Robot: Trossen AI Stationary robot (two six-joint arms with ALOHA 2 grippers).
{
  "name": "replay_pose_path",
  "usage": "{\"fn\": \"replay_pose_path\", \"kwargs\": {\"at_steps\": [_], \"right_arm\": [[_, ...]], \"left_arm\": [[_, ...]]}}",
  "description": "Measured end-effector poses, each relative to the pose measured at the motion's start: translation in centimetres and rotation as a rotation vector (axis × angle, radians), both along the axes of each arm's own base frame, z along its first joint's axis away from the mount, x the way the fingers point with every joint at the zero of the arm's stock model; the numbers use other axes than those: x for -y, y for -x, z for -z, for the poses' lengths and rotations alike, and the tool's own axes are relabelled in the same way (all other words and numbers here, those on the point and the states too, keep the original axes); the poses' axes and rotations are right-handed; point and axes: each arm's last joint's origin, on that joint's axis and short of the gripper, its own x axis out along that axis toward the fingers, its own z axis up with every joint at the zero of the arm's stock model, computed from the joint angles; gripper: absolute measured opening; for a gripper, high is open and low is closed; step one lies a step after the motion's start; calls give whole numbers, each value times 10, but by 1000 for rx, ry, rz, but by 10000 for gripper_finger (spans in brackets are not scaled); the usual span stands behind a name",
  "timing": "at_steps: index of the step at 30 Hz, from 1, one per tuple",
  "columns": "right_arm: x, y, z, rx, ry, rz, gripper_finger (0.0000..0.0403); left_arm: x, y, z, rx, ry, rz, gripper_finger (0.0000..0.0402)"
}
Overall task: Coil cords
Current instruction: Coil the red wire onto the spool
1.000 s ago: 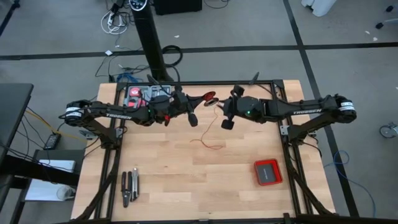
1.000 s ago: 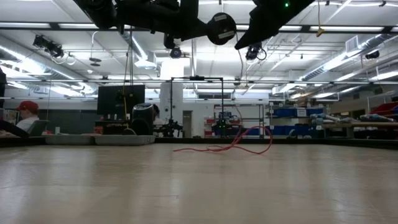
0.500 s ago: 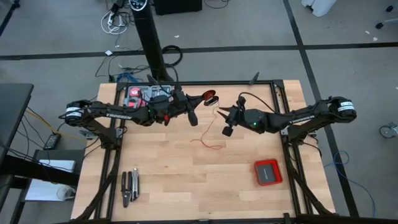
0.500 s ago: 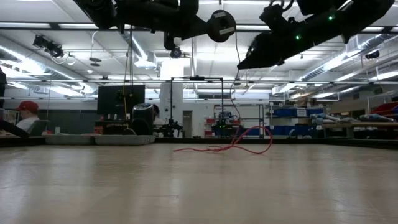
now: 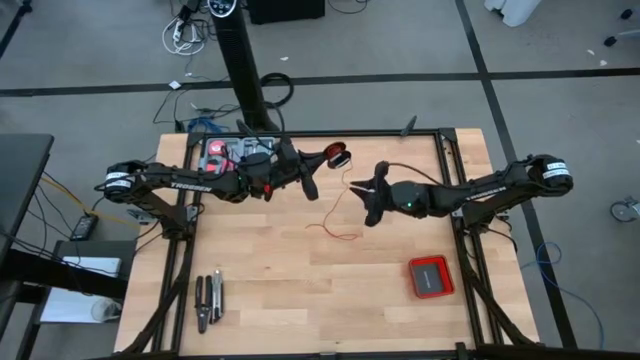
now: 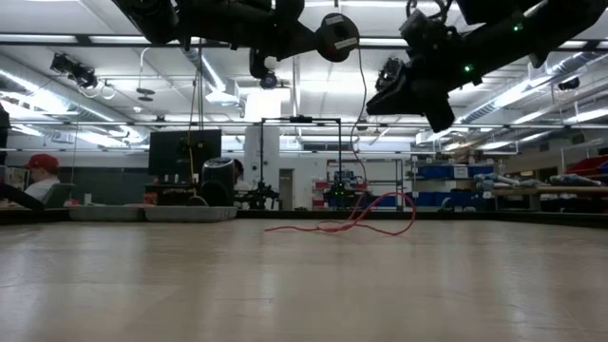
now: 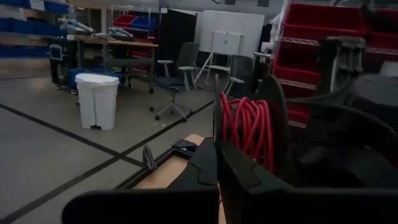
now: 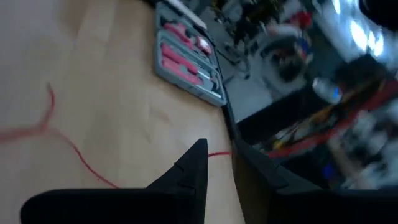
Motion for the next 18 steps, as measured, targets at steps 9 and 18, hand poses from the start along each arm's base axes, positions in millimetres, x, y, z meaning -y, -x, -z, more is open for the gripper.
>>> {"fn": "replay_pose_path", "kwargs": {"at_steps": [9, 18], "right_arm": [[0, -1, -2, -172, 351, -98, 58], [11, -1, -9, -105, 333, 31, 42]], "left_arm": [[0, 0, -2, 48, 47, -5, 0], [0, 1, -5, 98, 98, 2, 0]]}}
